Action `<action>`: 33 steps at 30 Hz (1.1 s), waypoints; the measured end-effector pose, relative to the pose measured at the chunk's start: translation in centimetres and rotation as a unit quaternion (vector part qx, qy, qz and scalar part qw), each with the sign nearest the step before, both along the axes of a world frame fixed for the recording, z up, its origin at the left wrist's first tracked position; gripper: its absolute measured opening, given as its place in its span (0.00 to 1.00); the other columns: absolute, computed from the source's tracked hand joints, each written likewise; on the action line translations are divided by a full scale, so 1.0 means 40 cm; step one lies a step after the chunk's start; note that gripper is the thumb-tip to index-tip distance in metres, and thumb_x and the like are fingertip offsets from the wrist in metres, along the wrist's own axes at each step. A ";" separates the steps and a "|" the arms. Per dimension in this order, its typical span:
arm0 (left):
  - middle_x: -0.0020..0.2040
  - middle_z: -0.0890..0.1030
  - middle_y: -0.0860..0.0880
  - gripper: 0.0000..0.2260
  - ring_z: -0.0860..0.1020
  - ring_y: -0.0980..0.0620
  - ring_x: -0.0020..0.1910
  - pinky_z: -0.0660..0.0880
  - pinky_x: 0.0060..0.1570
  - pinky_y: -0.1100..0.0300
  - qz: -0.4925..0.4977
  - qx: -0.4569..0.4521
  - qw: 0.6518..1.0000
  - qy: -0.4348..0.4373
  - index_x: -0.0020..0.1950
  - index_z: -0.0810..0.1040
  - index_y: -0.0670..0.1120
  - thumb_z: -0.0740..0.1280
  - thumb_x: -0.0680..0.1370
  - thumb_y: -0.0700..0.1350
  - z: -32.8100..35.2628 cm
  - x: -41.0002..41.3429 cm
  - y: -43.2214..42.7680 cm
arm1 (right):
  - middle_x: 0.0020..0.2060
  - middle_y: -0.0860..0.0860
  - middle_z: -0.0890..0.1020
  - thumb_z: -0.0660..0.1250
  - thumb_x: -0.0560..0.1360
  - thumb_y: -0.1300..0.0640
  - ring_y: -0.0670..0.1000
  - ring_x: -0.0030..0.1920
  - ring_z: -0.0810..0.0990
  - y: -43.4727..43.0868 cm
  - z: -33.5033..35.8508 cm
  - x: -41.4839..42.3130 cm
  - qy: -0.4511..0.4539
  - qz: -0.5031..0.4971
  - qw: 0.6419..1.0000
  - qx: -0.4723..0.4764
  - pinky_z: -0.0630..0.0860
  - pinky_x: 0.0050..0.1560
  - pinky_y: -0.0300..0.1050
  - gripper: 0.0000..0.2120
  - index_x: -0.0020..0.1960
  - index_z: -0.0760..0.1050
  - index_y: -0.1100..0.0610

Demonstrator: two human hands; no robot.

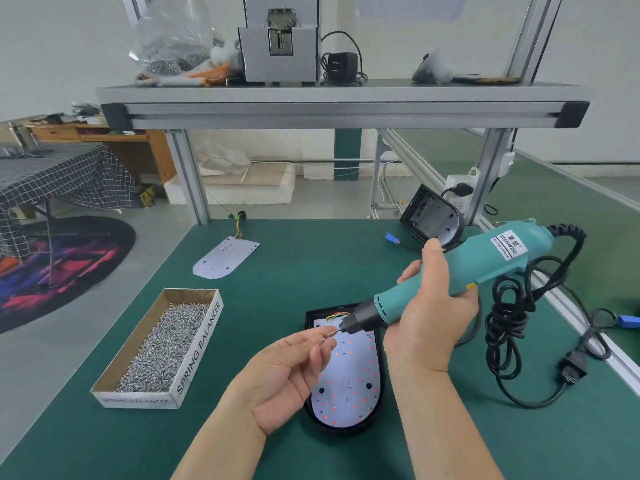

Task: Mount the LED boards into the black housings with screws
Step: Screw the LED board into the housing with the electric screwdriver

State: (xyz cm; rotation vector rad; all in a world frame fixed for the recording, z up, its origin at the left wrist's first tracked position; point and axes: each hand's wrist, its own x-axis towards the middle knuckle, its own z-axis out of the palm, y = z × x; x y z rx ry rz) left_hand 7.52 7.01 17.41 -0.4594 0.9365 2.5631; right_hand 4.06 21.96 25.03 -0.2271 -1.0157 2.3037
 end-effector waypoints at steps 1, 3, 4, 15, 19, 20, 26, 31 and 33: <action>0.41 0.83 0.39 0.11 0.83 0.51 0.34 0.79 0.29 0.67 0.004 0.001 1.000 0.001 0.48 0.85 0.32 0.68 0.68 0.30 -0.001 -0.001 0.000 | 0.26 0.44 0.74 0.72 0.74 0.53 0.47 0.28 0.71 0.000 -0.001 0.001 0.000 0.002 1.000 0.002 0.69 0.34 0.43 0.16 0.29 0.76 0.43; 0.41 0.83 0.38 0.10 0.84 0.51 0.35 0.79 0.30 0.67 0.009 0.001 1.000 0.004 0.47 0.85 0.32 0.68 0.68 0.30 -0.002 -0.002 0.001 | 0.26 0.45 0.73 0.72 0.74 0.53 0.48 0.29 0.71 0.000 -0.002 0.004 -0.002 0.003 1.000 0.009 0.69 0.35 0.43 0.16 0.29 0.77 0.42; 0.41 0.83 0.38 0.10 0.84 0.50 0.36 0.79 0.30 0.67 0.009 -0.001 1.000 0.005 0.46 0.85 0.32 0.69 0.67 0.30 -0.002 -0.002 0.003 | 0.26 0.46 0.73 0.72 0.74 0.53 0.48 0.29 0.70 -0.001 -0.002 0.005 -0.004 0.004 1.000 0.011 0.68 0.35 0.43 0.16 0.28 0.77 0.42; 0.43 0.84 0.37 0.11 0.85 0.49 0.38 0.80 0.31 0.66 0.023 -0.012 1.000 0.009 0.47 0.85 0.32 0.71 0.66 0.31 -0.007 0.007 0.010 | 0.26 0.47 0.73 0.72 0.71 0.51 0.49 0.30 0.70 0.001 -0.009 0.007 -0.023 0.009 1.000 0.004 0.67 0.40 0.48 0.13 0.29 0.76 0.44; 0.43 0.84 0.37 0.09 0.85 0.48 0.39 0.80 0.35 0.66 0.041 -0.047 0.997 0.043 0.45 0.86 0.34 0.71 0.67 0.32 -0.003 0.013 0.027 | 0.27 0.49 0.73 0.72 0.71 0.51 0.49 0.30 0.70 0.001 -0.015 0.005 -0.027 -0.007 1.000 0.013 0.68 0.39 0.47 0.10 0.35 0.72 0.49; 0.43 0.84 0.37 0.09 0.85 0.48 0.40 0.81 0.36 0.65 0.051 -0.060 0.995 0.057 0.45 0.86 0.35 0.71 0.67 0.33 -0.004 0.015 0.034 | 0.26 0.48 0.73 0.72 0.71 0.51 0.49 0.29 0.71 0.000 -0.016 0.003 -0.028 -0.011 0.999 0.017 0.68 0.38 0.46 0.10 0.36 0.73 0.49; 0.44 0.84 0.37 0.06 0.85 0.44 0.43 0.80 0.43 0.63 0.101 -0.142 0.976 0.129 0.44 0.86 0.38 0.71 0.69 0.36 -0.007 0.022 0.053 | 0.26 0.45 0.72 0.73 0.73 0.53 0.47 0.27 0.70 0.006 -0.027 -0.020 -0.067 -0.004 0.997 -0.026 0.70 0.31 0.39 0.11 0.37 0.72 0.47; 0.46 0.85 0.36 0.07 0.85 0.42 0.45 0.80 0.44 0.63 0.114 -0.189 0.963 0.153 0.47 0.86 0.39 0.71 0.71 0.36 -0.014 0.025 0.060 | 0.24 0.42 0.72 0.71 0.76 0.56 0.44 0.25 0.71 0.013 -0.047 -0.041 -0.093 0.002 0.994 -0.057 0.69 0.26 0.35 0.10 0.42 0.70 0.51; 0.47 0.84 0.34 0.16 0.85 0.42 0.45 0.81 0.44 0.62 0.090 -0.164 0.971 0.148 0.56 0.83 0.38 0.73 0.70 0.40 -0.009 0.021 0.049 | 0.24 0.42 0.73 0.71 0.76 0.56 0.44 0.25 0.71 0.013 -0.047 -0.048 -0.090 0.005 0.994 -0.059 0.69 0.27 0.36 0.11 0.42 0.69 0.52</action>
